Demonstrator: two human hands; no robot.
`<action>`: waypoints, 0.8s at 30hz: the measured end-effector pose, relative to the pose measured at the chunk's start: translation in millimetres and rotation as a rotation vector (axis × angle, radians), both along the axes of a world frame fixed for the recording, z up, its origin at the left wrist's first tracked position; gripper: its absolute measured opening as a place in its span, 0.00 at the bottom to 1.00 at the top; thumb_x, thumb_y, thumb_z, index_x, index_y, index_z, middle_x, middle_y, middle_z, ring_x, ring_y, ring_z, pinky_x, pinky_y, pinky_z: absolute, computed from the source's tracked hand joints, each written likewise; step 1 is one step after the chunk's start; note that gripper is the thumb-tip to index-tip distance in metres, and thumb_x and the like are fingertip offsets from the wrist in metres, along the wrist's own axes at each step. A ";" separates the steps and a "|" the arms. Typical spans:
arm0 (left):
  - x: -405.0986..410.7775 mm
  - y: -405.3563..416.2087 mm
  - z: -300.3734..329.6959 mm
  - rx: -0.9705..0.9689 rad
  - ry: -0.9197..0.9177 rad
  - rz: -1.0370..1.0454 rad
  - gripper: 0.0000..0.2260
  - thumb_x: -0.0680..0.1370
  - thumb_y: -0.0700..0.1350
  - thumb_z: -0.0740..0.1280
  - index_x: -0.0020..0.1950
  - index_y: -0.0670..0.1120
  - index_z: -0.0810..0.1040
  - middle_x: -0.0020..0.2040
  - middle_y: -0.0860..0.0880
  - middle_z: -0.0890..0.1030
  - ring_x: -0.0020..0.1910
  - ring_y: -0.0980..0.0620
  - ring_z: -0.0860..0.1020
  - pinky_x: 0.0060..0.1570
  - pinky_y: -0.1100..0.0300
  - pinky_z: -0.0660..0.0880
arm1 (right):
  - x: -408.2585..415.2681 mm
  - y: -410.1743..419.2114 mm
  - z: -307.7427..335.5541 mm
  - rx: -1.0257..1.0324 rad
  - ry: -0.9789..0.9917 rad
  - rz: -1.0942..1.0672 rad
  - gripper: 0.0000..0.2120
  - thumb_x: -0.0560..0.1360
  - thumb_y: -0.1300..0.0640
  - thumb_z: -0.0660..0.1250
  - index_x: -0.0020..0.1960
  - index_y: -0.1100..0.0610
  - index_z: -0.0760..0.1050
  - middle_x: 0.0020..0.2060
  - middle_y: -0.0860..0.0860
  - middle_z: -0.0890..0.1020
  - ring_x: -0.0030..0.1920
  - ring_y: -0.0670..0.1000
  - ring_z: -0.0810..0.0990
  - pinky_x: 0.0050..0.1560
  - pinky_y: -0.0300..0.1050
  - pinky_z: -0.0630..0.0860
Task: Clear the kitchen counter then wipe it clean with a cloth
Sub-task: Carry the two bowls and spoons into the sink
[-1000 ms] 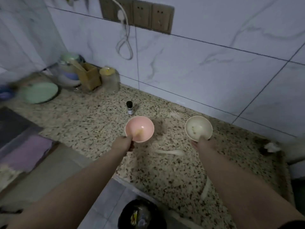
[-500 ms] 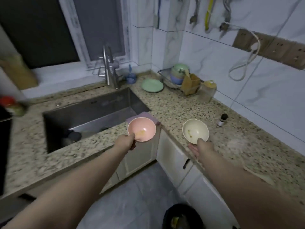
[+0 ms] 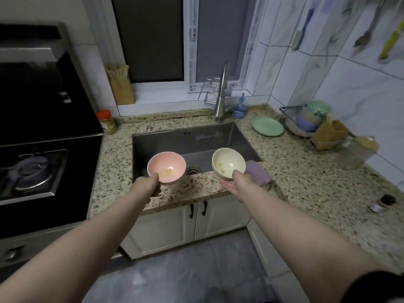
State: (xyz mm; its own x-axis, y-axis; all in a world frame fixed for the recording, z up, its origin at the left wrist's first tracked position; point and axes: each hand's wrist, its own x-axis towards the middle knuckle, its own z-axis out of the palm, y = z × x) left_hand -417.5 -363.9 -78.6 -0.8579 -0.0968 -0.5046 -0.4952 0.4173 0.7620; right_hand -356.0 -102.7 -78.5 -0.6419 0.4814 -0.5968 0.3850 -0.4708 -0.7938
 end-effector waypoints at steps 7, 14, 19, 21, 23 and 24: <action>-64.8 28.0 -16.9 -0.016 -0.055 -0.006 0.17 0.79 0.51 0.59 0.38 0.43 0.79 0.34 0.45 0.81 0.30 0.49 0.76 0.32 0.61 0.65 | -81.6 26.6 -30.3 -0.012 -0.045 0.046 0.19 0.82 0.61 0.56 0.69 0.70 0.64 0.53 0.69 0.82 0.51 0.61 0.84 0.48 0.48 0.81; -168.6 108.3 -65.1 -0.029 -0.169 -0.032 0.18 0.80 0.52 0.59 0.37 0.43 0.78 0.29 0.47 0.80 0.28 0.51 0.74 0.29 0.64 0.63 | -188.5 102.2 -77.6 -0.013 -0.152 0.062 0.20 0.81 0.61 0.56 0.69 0.72 0.66 0.50 0.68 0.82 0.38 0.57 0.82 0.32 0.42 0.81; -241.5 175.3 -113.4 -0.044 -0.273 -0.049 0.19 0.80 0.53 0.60 0.36 0.43 0.78 0.32 0.46 0.81 0.32 0.49 0.77 0.29 0.62 0.67 | -276.7 157.8 -120.1 -0.016 -0.256 0.147 0.21 0.80 0.64 0.56 0.70 0.70 0.64 0.39 0.64 0.80 0.40 0.59 0.82 0.46 0.50 0.78; -244.8 186.1 -117.3 -0.025 -0.291 -0.054 0.20 0.80 0.54 0.60 0.37 0.43 0.78 0.36 0.44 0.82 0.35 0.46 0.76 0.30 0.61 0.68 | -286.6 163.3 -123.5 0.033 -0.261 0.193 0.21 0.79 0.64 0.56 0.71 0.68 0.65 0.44 0.66 0.80 0.43 0.61 0.82 0.48 0.51 0.79; -259.0 203.4 -135.8 -0.029 -0.335 -0.061 0.20 0.81 0.55 0.60 0.40 0.42 0.79 0.37 0.43 0.82 0.36 0.46 0.77 0.31 0.61 0.68 | -303.7 175.4 -139.9 0.032 -0.306 0.224 0.20 0.80 0.64 0.56 0.71 0.66 0.64 0.51 0.68 0.80 0.49 0.63 0.83 0.49 0.52 0.79; -265.1 211.0 -145.7 -0.031 -0.356 -0.067 0.20 0.81 0.55 0.59 0.41 0.41 0.80 0.36 0.43 0.82 0.36 0.46 0.77 0.31 0.61 0.68 | -309.8 181.0 -150.8 0.021 -0.334 0.236 0.20 0.80 0.64 0.56 0.72 0.66 0.64 0.53 0.69 0.80 0.53 0.65 0.82 0.50 0.53 0.79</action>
State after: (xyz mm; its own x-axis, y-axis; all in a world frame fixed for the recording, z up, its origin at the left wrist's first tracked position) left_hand -682.6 -152.9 -224.3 -0.6340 -0.0665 -0.7705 -0.6981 0.4778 0.5332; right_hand -665.8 78.3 -229.3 -0.5092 0.3580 -0.7827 0.7186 -0.3236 -0.6155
